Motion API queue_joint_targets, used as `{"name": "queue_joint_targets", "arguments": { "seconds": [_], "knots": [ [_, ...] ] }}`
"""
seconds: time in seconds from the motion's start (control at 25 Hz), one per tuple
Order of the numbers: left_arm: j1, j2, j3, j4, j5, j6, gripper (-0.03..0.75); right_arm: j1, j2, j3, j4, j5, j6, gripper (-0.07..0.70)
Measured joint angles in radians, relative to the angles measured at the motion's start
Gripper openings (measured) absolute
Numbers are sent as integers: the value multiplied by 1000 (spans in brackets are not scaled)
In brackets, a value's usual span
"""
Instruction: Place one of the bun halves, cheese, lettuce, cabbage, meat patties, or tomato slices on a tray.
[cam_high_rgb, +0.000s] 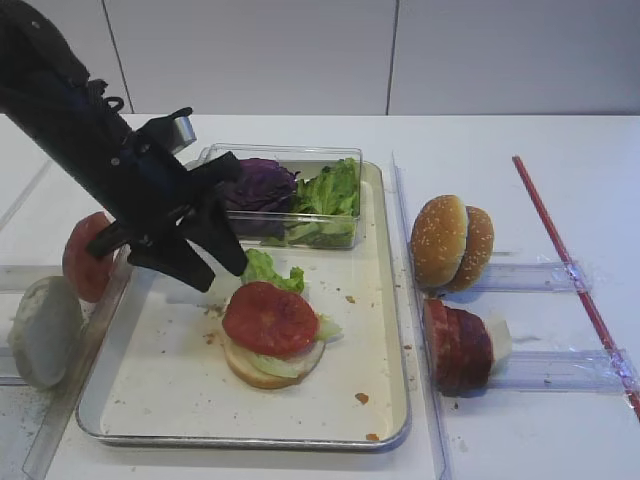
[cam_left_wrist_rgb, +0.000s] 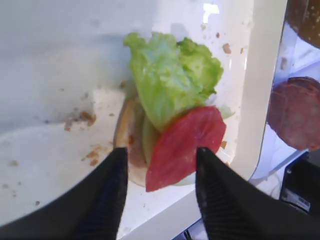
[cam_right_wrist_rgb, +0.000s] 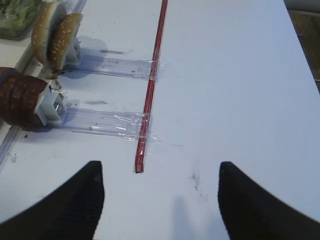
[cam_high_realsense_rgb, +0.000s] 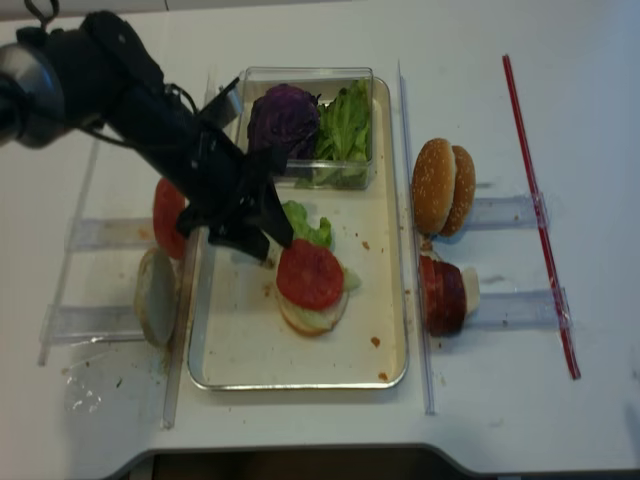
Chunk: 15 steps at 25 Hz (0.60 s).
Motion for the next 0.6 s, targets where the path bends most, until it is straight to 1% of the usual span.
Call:
{"name": "queue_joint_targets", "arguments": {
  "seconds": [0.36,0.52,0.6],
  "knots": [
    [0,-17,-152,152,17,-145,307,0,0,0,0,0,0,500],
    [0,-53,-198,274,21,-217,307,0,0,0,0,0,0,500],
    [0,-77,-201,358,23,-251,307,0,0,0,0,0,0,500]
  ]
}}
